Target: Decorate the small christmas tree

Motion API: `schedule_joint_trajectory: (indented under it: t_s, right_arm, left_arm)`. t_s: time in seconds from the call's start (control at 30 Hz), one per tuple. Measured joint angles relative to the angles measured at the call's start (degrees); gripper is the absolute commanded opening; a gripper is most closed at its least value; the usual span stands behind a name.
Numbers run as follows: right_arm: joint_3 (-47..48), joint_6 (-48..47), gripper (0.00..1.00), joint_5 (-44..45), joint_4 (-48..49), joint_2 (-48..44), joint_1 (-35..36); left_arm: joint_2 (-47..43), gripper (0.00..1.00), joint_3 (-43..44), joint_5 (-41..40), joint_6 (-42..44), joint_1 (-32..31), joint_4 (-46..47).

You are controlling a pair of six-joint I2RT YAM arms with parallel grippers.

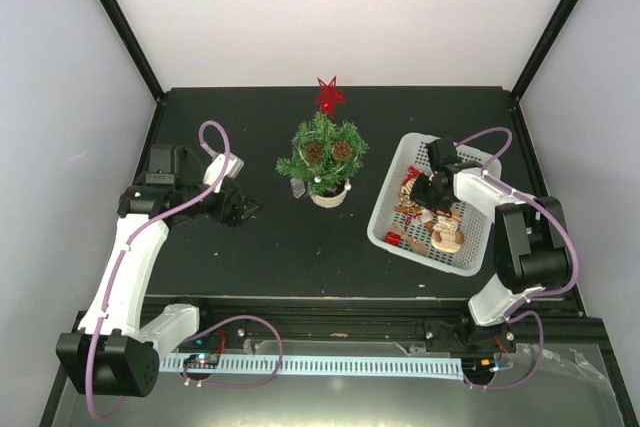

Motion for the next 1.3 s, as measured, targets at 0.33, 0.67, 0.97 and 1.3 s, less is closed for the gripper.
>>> schedule_joint_trajectory:
  t_s: [0.33,0.67,0.97,1.3]
  right_arm:
    - [-0.07,-0.68,0.06,2.1,-2.45,-6.19,0.0]
    - [0.61,-2.34,0.06,3.37,-7.78,-18.73,0.46]
    - [5.46,-4.81,0.07,6.19,-12.07,-27.08,5.35]
    - [4.66,-3.06,0.07,-4.94,-4.5,-28.5,4.59]
  left_arm:
    - [-0.13,0.92,0.0,-0.02,0.0,0.0,0.02]
    - [-1.75,0.92,-0.02,0.0,0.0,0.07,0.04]
    - [-3.06,0.93,-0.15,0.0,-0.02,0.15,0.37]
    - [-4.31,0.93,-0.26,0.0,-0.04,0.31,0.42]
